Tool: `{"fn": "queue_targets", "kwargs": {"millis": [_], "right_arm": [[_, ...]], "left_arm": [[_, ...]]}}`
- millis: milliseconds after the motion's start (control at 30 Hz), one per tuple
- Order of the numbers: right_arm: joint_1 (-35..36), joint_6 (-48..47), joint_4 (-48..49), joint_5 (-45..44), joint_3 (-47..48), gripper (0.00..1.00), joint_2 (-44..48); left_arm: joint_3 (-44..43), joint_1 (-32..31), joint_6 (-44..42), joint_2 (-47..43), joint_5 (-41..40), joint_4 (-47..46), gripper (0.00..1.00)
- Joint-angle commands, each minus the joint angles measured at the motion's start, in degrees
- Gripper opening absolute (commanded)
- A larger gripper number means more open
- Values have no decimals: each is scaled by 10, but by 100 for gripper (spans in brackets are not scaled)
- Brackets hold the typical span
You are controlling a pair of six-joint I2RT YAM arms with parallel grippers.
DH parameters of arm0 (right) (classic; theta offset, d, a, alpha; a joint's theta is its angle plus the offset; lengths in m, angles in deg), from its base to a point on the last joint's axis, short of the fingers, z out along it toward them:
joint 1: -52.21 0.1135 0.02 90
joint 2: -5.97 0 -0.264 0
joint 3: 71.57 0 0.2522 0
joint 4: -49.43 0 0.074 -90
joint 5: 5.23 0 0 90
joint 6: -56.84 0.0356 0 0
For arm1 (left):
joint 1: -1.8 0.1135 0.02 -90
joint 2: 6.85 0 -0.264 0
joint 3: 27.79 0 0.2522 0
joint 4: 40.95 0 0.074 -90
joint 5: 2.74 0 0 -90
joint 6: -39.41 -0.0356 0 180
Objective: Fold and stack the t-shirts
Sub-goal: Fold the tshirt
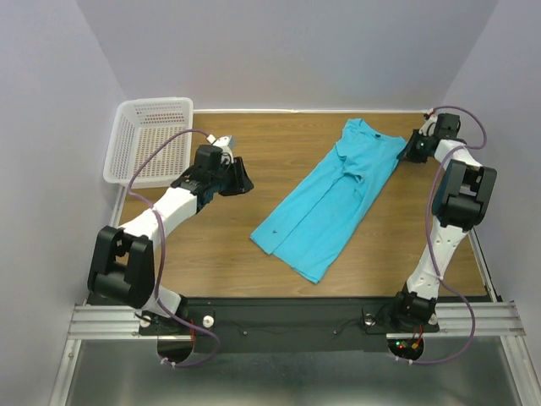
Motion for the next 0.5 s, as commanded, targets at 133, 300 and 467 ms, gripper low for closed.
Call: {"fn": "queue_targets", "kwargs": {"millis": [133, 300, 467], "right_arm": [[-9, -111, -38, -56, 134, 7, -76], [-11, -120, -42, -55, 111, 36, -57], [-15, -127, -42, -39, 16, 48, 35]], "left_arm": [[-81, -11, -12, 60, 82, -73, 52], [-121, -34, -17, 120, 75, -73, 52], [-152, -60, -39, 180, 30, -24, 52]]}}
